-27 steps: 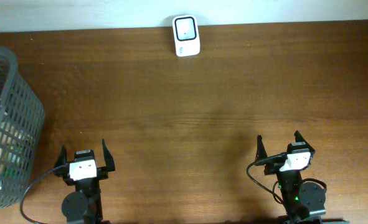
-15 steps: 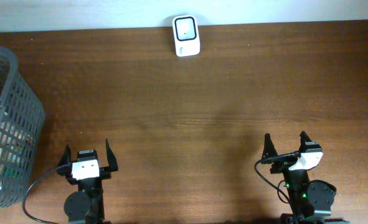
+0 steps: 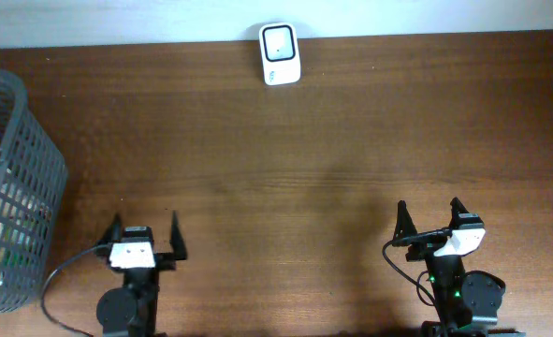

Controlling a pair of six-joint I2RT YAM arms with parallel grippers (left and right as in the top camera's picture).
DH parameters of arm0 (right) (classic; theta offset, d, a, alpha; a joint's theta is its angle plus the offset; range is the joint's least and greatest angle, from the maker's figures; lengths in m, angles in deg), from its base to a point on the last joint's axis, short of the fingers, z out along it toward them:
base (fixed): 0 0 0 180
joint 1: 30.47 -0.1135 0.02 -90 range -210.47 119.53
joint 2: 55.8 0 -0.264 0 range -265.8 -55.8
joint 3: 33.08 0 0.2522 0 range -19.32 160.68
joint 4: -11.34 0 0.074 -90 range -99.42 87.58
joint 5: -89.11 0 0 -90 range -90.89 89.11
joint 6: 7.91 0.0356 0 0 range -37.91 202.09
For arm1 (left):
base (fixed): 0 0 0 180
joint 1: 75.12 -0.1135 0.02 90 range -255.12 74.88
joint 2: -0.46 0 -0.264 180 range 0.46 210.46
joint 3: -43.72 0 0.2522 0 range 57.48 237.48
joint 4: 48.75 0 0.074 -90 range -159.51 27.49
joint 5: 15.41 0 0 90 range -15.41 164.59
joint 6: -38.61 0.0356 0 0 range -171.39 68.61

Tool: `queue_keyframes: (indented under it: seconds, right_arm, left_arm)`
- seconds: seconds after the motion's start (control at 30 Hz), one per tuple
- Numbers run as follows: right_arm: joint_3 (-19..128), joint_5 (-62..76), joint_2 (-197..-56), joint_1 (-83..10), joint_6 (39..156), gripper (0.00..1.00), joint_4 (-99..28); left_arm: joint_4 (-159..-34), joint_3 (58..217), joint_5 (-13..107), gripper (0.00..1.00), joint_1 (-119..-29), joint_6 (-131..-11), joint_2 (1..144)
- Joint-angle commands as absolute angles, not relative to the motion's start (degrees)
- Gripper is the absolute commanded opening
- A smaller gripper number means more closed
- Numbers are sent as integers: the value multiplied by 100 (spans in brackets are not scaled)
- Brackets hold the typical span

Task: Scan the item barcode
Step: 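Raise the left gripper and swing it toward the grey basket, then grasp the beige snack bag in the basket with the left gripper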

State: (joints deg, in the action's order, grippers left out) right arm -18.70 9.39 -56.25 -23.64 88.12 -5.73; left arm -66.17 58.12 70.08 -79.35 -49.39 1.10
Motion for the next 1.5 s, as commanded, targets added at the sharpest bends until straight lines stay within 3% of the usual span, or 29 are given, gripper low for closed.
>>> queue_keyframes:
  seconds: [0.0,0.17,0.3,0.5,0.63,0.7,0.8,0.9,0.97,1.23,1.37,1.47]
  right_arm:
    - [-1900,1070,-5631,-2331,8851,98,-602]
    - [-1900,1072,-5631,-2331,8851,98,-602]
    - [-1900,1072,-5631,-2331,8851,98,-602]
    - [-1900,1070,-5631,-2331,8851,98,-602]
    - [-1900,1070,-5631,-2331,8851,98,-602]
    - [-1900,1072,-5631,-2331,8851,98,-602]
    - [-1900,1070,-5631,-2331,8851,98,-602]
    - [-1900,1072,-5631,-2331,8851,98,-602]
    - [-1900,1072,-5631,-2331,8851,99,-602]
    - [-1900,1070,-5631,-2331,8851,99,-602]
    - [-1900,1072,-5631,-2331,8851,98,-602]
    - [-1900,1072,-5631,-2331,8851,98,-602]
  left_arm:
    - [-6506,5806,4136,99,-7915,-5951,113]
    - [-5881,5915,4125,99,-7915,-6649,113]
    - [-7056,7179,5205,99,-7915,-6506,298]
    - [-9946,11902,7517,99,-7915,-4987,3667]
    - [-12151,15423,9843,99,-7937,-4957,5883]
    - [-13592,17720,10662,99,-8394,-4957,7247]
    - [-14660,19768,10039,99,-9957,-4959,8772]
    - [-14903,19895,8855,99,-11275,-4961,9450]
    - [-15023,19895,8783,99,-11697,-4959,9832]
    - [-14619,19722,8534,99,-11970,-5049,10431]
    - [-14276,18446,9023,99,-12293,-5481,11139]
    - [-13646,17364,8361,99,-12499,-5350,11153]
